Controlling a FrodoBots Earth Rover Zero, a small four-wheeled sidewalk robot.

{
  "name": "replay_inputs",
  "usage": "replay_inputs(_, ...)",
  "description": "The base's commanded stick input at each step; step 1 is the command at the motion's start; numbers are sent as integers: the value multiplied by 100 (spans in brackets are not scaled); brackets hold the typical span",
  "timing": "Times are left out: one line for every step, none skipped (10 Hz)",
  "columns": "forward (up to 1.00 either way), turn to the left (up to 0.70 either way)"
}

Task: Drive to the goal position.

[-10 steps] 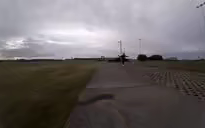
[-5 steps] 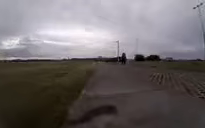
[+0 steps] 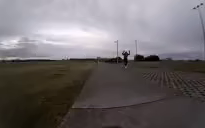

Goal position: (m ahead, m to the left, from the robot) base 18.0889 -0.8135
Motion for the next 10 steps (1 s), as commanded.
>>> replay_inputs(100,0)
replay_inputs(100,0)
replay_inputs(100,0)
replay_inputs(100,0)
replay_inputs(100,0)
replay_inputs(100,0)
replay_inputs(100,0)
replay_inputs(100,0)
replay_inputs(100,0)
replay_inputs(100,0)
